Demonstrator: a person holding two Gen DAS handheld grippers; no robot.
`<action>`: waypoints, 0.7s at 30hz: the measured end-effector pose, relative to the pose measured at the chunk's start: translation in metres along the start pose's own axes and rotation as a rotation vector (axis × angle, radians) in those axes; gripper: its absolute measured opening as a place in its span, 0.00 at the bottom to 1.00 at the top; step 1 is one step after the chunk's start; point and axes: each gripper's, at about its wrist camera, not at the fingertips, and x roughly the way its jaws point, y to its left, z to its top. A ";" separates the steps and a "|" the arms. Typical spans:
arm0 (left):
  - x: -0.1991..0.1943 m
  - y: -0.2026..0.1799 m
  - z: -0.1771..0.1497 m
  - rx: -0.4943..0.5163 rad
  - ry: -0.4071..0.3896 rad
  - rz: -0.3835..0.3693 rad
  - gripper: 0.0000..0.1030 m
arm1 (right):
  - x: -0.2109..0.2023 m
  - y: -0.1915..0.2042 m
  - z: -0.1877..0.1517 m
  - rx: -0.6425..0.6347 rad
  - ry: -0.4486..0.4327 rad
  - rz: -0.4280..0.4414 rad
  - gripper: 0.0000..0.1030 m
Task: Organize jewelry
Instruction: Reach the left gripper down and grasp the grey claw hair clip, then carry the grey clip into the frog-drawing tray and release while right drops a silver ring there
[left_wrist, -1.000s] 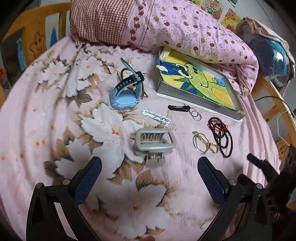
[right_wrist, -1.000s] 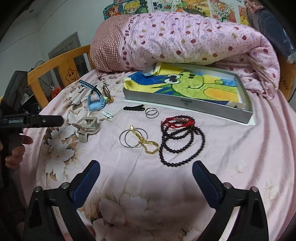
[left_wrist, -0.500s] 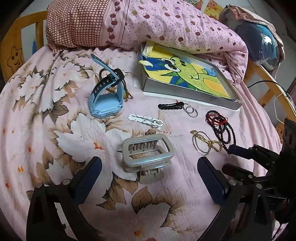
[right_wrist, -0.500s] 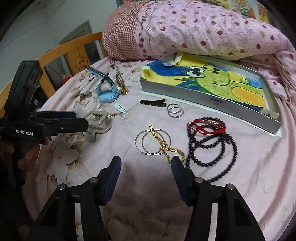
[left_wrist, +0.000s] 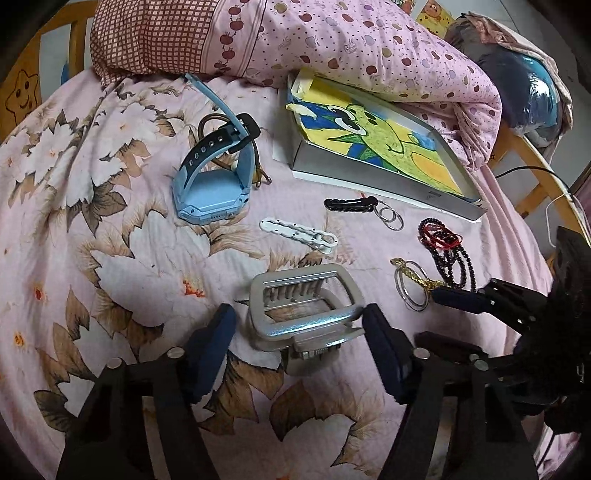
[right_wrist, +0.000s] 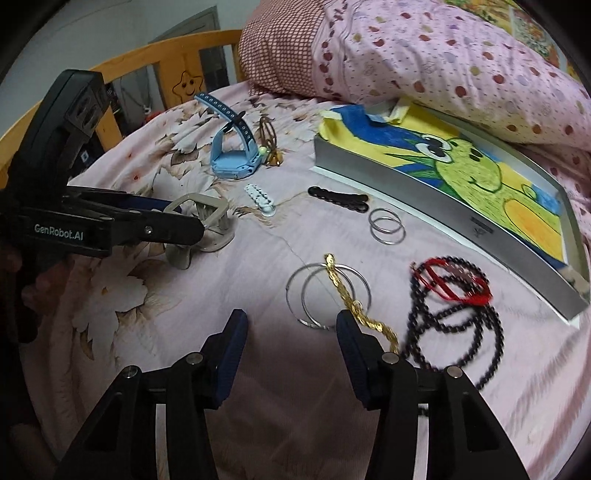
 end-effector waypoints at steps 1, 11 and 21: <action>0.000 0.000 0.000 -0.001 -0.001 -0.004 0.56 | 0.002 0.000 0.002 -0.002 0.005 0.005 0.45; -0.004 -0.001 -0.001 -0.007 -0.015 -0.014 0.49 | 0.023 -0.007 0.015 0.057 0.081 0.026 0.28; -0.008 -0.008 -0.006 0.013 -0.024 0.017 0.49 | 0.016 0.005 0.006 0.097 0.097 0.081 0.05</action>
